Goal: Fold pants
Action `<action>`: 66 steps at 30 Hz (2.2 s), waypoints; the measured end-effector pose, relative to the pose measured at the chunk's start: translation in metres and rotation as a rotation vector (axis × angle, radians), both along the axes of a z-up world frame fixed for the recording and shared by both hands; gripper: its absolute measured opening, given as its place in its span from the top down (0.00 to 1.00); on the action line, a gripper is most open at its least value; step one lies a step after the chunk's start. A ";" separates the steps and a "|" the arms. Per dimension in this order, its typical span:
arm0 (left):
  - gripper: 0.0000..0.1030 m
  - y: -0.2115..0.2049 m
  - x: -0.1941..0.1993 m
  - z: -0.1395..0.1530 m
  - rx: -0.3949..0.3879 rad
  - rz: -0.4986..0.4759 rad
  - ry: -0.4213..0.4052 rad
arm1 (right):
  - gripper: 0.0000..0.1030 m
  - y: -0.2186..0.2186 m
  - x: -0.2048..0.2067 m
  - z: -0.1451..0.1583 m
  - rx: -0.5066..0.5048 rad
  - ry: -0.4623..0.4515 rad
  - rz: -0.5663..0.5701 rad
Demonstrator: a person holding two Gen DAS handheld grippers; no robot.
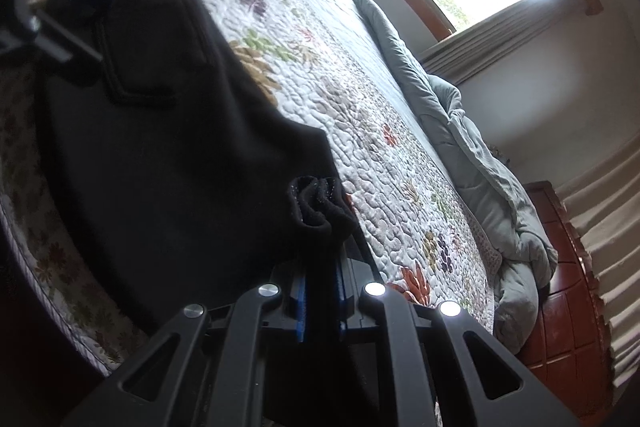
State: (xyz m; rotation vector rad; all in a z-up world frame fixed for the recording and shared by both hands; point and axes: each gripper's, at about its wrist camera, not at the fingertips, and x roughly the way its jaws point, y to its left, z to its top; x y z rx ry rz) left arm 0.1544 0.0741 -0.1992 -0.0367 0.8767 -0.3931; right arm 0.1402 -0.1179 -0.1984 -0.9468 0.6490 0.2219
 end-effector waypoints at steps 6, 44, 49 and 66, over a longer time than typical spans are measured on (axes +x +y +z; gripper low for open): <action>0.03 0.000 0.000 0.000 -0.001 0.001 0.000 | 0.89 0.001 -0.006 -0.011 -0.016 0.016 0.013; 0.03 0.007 -0.007 0.011 -0.009 0.034 -0.031 | 0.75 -0.048 0.031 0.016 0.534 0.613 -0.006; 0.03 0.041 -0.023 0.036 -0.145 0.190 0.002 | 0.67 -0.058 0.067 0.052 0.578 0.695 0.043; 0.03 0.132 -0.045 -0.019 -0.658 0.727 0.241 | 0.19 0.151 0.213 0.086 0.452 1.166 0.474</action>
